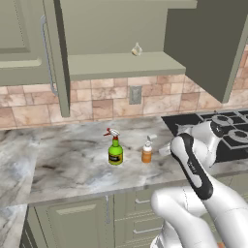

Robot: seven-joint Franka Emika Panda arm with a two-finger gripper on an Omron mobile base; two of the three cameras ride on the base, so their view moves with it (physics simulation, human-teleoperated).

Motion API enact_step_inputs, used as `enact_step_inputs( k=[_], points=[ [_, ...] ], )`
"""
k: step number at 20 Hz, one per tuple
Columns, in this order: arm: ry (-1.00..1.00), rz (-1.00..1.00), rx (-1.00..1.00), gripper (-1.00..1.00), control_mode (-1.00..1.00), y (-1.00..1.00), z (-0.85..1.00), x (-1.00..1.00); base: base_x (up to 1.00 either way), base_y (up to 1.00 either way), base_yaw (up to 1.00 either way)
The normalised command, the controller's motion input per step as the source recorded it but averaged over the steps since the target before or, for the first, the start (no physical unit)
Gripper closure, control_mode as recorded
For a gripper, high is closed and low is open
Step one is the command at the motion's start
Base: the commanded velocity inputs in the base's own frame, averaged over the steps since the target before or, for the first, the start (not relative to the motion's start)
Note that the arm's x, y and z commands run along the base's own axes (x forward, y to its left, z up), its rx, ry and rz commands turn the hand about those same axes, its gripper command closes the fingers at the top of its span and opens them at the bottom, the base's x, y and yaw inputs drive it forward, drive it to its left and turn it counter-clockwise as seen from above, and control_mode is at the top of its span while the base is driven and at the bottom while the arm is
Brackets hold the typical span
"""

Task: Pick the soap dispenser and spray from the cabinet and place them on the counter.

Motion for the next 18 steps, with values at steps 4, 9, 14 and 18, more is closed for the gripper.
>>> enact_step_inputs(
  k=[4, 9, 14, 18],
  points=[
    [-0.20, 0.00, 0.00, -1.00, -1.00, 0.16, -0.02, -1.00, 0.00, 0.00, 0.00],
    [-0.28, 0.00, -0.01, -1.00, -1.00, 0.14, 0.29, -0.97, 0.00, 0.00, 0.00],
    [-0.29, 0.00, -0.05, -1.00, -1.00, 0.30, 0.57, -0.81, 0.00, 0.00, 0.00],
    [-0.21, 0.01, -0.09, -1.00, -1.00, 0.72, 0.27, -0.69, 0.00, 0.00, 0.00]
  ],
)
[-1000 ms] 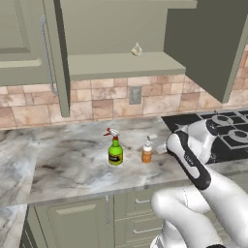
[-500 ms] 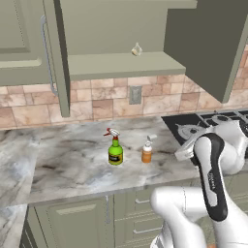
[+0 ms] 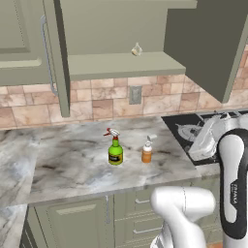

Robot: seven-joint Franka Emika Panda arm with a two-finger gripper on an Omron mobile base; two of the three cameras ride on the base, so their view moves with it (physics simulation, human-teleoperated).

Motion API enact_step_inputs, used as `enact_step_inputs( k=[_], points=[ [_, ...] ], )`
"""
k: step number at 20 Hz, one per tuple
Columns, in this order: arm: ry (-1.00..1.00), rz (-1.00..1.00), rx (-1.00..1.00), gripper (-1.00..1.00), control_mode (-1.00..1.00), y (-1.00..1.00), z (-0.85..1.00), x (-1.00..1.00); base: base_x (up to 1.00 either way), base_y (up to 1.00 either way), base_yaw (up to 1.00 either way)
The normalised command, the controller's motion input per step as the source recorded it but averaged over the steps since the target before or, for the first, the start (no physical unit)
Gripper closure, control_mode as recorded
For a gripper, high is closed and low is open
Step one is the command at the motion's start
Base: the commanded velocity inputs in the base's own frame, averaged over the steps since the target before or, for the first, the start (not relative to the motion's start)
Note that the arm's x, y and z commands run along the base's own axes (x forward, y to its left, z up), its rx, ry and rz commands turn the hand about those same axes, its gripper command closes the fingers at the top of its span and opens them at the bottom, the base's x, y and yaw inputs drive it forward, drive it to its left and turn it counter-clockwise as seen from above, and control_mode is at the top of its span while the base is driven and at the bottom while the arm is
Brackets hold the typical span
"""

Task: Pick the soap dispenser and spray from the cabinet and place them on the counter.

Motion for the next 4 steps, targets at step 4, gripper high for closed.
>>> enact_step_inputs(
  k=[4],
  points=[
    [-0.16, 0.03, -0.04, -1.00, -1.00, 0.97, 0.01, -0.50, 0.00, 0.00, 0.00]
  ],
)
